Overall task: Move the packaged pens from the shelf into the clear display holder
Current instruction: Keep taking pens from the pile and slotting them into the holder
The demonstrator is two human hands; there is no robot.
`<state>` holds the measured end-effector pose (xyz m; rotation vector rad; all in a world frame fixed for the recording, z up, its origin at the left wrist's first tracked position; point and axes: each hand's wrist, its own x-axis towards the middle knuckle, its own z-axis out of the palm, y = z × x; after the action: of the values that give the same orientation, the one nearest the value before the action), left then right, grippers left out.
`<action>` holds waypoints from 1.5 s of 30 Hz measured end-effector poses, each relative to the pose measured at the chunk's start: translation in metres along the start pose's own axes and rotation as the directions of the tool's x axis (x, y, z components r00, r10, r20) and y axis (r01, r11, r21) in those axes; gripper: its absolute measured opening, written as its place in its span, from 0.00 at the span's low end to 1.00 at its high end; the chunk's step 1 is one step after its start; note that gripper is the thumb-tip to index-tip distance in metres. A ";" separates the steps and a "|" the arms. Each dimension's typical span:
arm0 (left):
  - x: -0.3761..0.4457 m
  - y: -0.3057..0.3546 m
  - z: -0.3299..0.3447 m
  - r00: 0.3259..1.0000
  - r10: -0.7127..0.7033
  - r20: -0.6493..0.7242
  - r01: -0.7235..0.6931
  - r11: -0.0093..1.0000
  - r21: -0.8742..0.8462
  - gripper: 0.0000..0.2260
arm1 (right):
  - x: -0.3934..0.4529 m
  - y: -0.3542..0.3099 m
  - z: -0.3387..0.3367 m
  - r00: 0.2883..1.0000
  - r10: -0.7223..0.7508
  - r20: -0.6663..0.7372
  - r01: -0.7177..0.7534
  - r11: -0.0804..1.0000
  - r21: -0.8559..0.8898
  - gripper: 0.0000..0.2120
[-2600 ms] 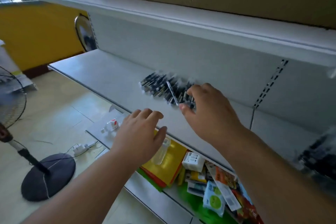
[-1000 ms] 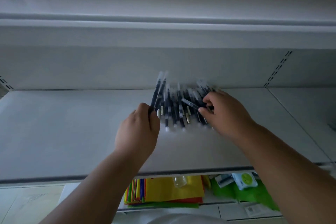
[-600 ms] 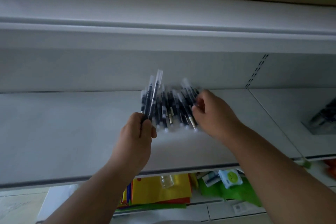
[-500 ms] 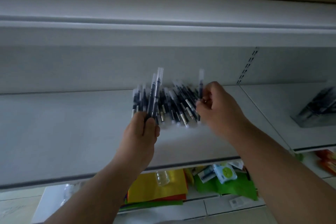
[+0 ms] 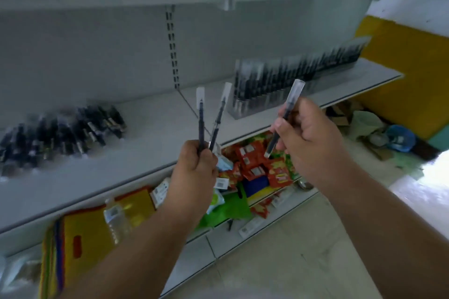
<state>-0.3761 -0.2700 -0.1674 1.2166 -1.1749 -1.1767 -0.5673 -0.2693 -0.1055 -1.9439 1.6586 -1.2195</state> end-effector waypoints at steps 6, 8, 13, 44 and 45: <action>-0.028 0.003 0.139 0.993 0.041 0.110 -0.051 0.995 0.083 0.10 | -0.027 0.074 -0.116 0.990 0.056 -0.126 -0.059 0.998 -0.021 0.04; -0.032 0.002 0.174 0.989 0.054 0.137 -0.072 0.989 0.130 0.10 | -0.031 0.095 -0.143 0.984 0.075 -0.162 -0.080 0.997 -0.023 0.06; -0.016 -0.001 0.233 0.986 0.080 0.144 -0.111 0.970 0.217 0.12 | -0.011 0.144 -0.182 0.976 0.116 -0.185 -0.125 0.991 -0.037 0.10; 0.224 -0.027 0.563 0.986 0.060 -0.158 -0.049 0.996 0.068 0.09 | 0.364 0.459 -0.325 0.984 -0.174 -0.031 0.170 0.982 -0.086 0.06; 0.227 -0.028 0.569 0.981 0.052 -0.189 -0.041 0.997 0.062 0.08 | 0.374 0.464 -0.323 0.982 -0.187 -0.002 0.186 0.979 -0.084 0.06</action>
<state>-0.9349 -0.5209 -0.1885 1.3077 -1.0937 -0.9738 -1.1265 -0.6520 -0.0917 -2.1901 1.5853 -1.2452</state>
